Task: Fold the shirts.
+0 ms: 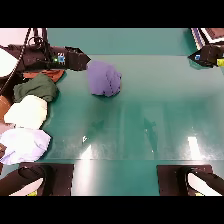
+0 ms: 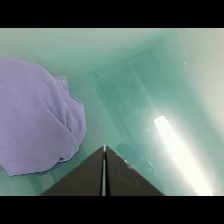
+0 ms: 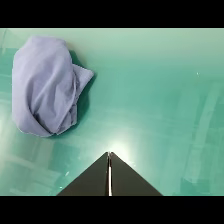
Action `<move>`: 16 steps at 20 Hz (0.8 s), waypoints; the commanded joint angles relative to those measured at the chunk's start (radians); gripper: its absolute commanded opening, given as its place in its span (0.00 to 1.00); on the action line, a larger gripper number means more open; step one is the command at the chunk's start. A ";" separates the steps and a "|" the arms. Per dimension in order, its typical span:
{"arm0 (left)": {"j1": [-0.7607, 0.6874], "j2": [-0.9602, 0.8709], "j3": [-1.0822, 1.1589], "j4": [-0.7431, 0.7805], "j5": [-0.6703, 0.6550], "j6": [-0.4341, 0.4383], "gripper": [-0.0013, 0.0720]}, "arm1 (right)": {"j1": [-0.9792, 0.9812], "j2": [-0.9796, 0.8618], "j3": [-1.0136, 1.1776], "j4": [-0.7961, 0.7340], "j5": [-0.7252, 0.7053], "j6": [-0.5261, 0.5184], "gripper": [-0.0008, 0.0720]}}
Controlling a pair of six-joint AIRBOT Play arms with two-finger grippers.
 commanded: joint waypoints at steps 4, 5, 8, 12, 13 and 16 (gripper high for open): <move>0.000 0.002 -0.001 0.000 0.002 0.000 0.06 | 0.000 -0.010 -0.002 0.002 -0.002 0.001 0.03; 0.000 0.002 -0.001 0.000 0.002 0.000 0.06 | 0.000 -0.015 -0.002 0.002 -0.001 0.001 0.03; 0.000 0.002 -0.001 0.000 0.003 0.000 0.06 | 0.000 -0.023 -0.002 0.003 -0.001 0.001 0.03; 0.000 0.002 -0.001 0.000 0.003 0.000 0.06 | 0.000 -0.027 -0.002 0.002 -0.001 0.001 0.03; 0.000 0.002 -0.001 -0.005 0.004 -0.001 0.06 | 0.000 -0.027 -0.002 0.003 -0.001 0.001 0.03; 0.000 -0.010 -0.002 -0.004 0.057 0.001 0.17 | 0.000 -0.027 -0.002 0.011 0.001 0.001 0.03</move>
